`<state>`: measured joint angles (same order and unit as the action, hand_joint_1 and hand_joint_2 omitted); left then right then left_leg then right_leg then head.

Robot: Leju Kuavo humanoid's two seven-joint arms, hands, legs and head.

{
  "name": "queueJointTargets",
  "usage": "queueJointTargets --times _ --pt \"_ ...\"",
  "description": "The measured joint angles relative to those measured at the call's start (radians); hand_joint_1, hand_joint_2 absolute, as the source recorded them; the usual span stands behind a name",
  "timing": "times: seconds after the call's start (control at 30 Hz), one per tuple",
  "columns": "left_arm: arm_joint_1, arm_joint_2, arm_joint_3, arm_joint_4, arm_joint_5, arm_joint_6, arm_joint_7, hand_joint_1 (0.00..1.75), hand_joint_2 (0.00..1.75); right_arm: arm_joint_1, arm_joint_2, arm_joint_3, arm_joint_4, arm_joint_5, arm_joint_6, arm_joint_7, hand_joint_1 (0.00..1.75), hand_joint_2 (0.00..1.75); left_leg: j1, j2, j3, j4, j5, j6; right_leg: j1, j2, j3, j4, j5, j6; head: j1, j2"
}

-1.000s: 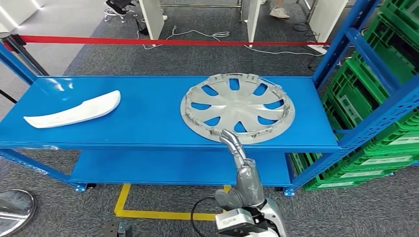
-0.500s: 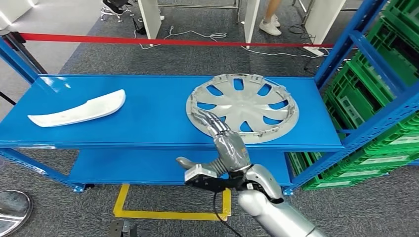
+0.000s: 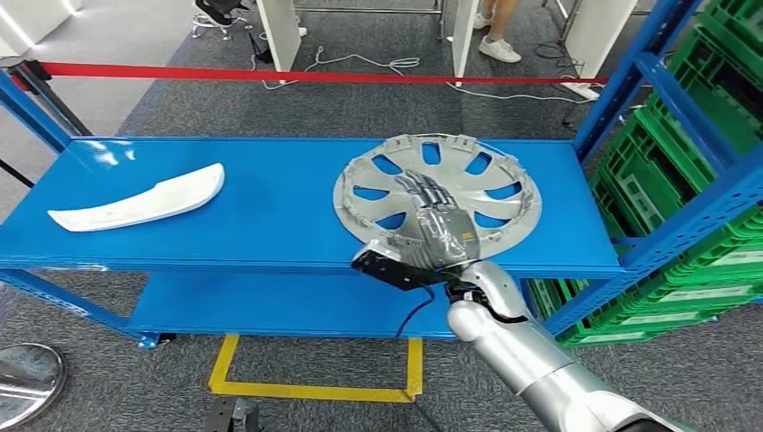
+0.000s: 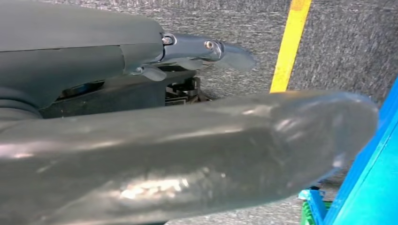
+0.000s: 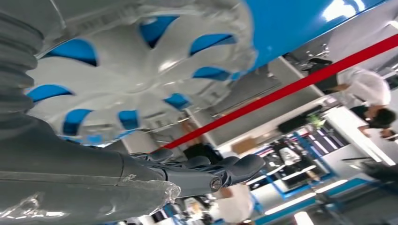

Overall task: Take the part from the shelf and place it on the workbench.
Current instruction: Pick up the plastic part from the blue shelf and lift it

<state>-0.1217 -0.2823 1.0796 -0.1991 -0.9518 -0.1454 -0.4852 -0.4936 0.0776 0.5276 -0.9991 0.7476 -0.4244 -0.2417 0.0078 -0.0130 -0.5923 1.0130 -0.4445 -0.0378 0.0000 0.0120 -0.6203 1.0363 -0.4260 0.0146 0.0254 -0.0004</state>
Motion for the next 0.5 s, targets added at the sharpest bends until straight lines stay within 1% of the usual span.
queueJointTargets --times 0.03,0.07,0.13,0.17,0.2,0.23,0.27,0.3,0.33,0.37,0.4,0.47,0.5 --pt "-0.001 0.000 0.000 0.000 0.000 0.001 0.000 0.00 0.00 -0.001 0.004 -0.006 0.007 0.001 -0.002 0.002 0.00 1.75 0.000 0.001 -0.012 0.025 -0.017 -0.005 -0.002 0.000 0.001 -0.003 0.001 -0.005 -0.002 0.000" --pt "-0.002 0.001 -0.001 0.000 0.000 0.001 0.000 0.00 0.00 -0.002 0.008 -0.011 0.013 0.003 -0.001 0.006 0.00 1.75 0.001 0.002 -0.034 0.071 -0.043 -0.010 -0.004 -0.001 0.003 -0.005 0.002 -0.009 -0.004 0.000" --pt "-0.001 0.002 -0.001 0.000 0.000 0.002 0.000 0.00 0.00 -0.004 0.012 -0.019 0.029 0.010 0.008 0.021 0.00 1.75 0.001 0.002 -0.099 0.198 -0.098 -0.014 -0.004 -0.002 0.003 -0.005 0.001 -0.013 -0.007 0.000" --pt "-0.001 0.003 -0.001 0.000 0.000 0.002 0.000 0.00 0.00 -0.004 0.013 -0.023 0.040 0.014 0.018 0.030 0.00 1.75 0.001 0.002 -0.125 0.244 -0.108 -0.015 -0.004 -0.002 0.003 -0.005 0.000 -0.014 -0.007 0.000" --pt "0.000 0.004 -0.001 0.000 0.000 0.002 0.000 0.00 0.00 -0.005 0.013 -0.027 0.052 0.018 0.030 0.039 0.00 1.75 0.001 0.002 -0.137 0.259 -0.099 -0.015 -0.004 -0.002 0.003 -0.005 0.000 -0.014 -0.007 0.000" --pt "0.000 0.005 -0.001 0.000 0.000 0.002 0.000 0.00 0.00 -0.007 0.013 -0.031 0.064 0.021 0.042 0.046 0.00 1.75 0.001 0.002 -0.130 0.237 -0.073 -0.015 -0.005 -0.002 0.004 -0.005 -0.001 -0.014 -0.007 0.000" --pt "0.000 0.006 -0.002 0.000 -0.001 0.002 0.000 0.00 0.00 -0.011 0.013 -0.034 0.075 0.022 0.050 0.050 0.00 1.75 0.001 0.002 -0.107 0.185 -0.036 -0.013 -0.005 -0.002 0.005 -0.004 -0.002 -0.012 -0.007 0.000" --pt "-0.001 0.006 -0.002 0.000 -0.001 0.001 0.000 0.00 0.00 -0.015 0.013 -0.039 0.083 0.024 0.056 0.053 0.00 1.75 0.002 0.003 -0.077 0.121 -0.002 -0.012 -0.006 -0.001 0.006 -0.004 -0.003 -0.010 -0.008 0.000" --pt "-0.001 0.007 -0.003 0.000 -0.002 0.001 0.000 0.00 0.00 -0.020 0.013 -0.044 0.090 0.024 0.060 0.054 0.00 1.75 0.002 0.004 -0.049 0.060 0.019 -0.009 -0.004 0.000 0.005 -0.001 -0.005 -0.005 -0.008 0.000" --pt "-0.002 0.007 -0.003 0.000 -0.002 0.001 0.001 0.00 0.00 -0.025 0.012 -0.048 0.095 0.025 0.062 0.055 0.00 1.75 0.001 0.004 -0.031 0.021 0.029 -0.005 -0.002 0.001 0.004 0.000 -0.005 0.000 -0.008 0.000" --pt "-0.002 0.006 -0.004 0.000 -0.002 0.000 0.001 0.00 0.00 -0.028 0.012 -0.051 0.099 0.025 0.063 0.055 0.00 1.75 0.000 0.003 -0.022 0.001 0.029 0.001 0.000 0.001 0.002 0.000 -0.005 0.005 -0.009 0.000" --pt "-0.002 0.006 -0.004 0.000 -0.002 0.000 0.002 0.00 0.00 -0.031 0.012 -0.053 0.107 0.026 0.065 0.056 0.00 1.75 0.000 0.002 -0.021 -0.005 0.027 0.014 0.000 0.001 0.000 -0.002 -0.005 0.016 -0.009 0.000" --pt "-0.002 0.006 -0.004 0.000 -0.002 0.000 0.002 0.00 0.00 -0.032 0.012 -0.054 0.110 0.026 0.065 0.057 0.00 1.75 0.001 0.001 -0.021 -0.006 0.028 0.020 0.000 0.000 -0.003 0.004 -0.011 0.021 -0.008 0.000"
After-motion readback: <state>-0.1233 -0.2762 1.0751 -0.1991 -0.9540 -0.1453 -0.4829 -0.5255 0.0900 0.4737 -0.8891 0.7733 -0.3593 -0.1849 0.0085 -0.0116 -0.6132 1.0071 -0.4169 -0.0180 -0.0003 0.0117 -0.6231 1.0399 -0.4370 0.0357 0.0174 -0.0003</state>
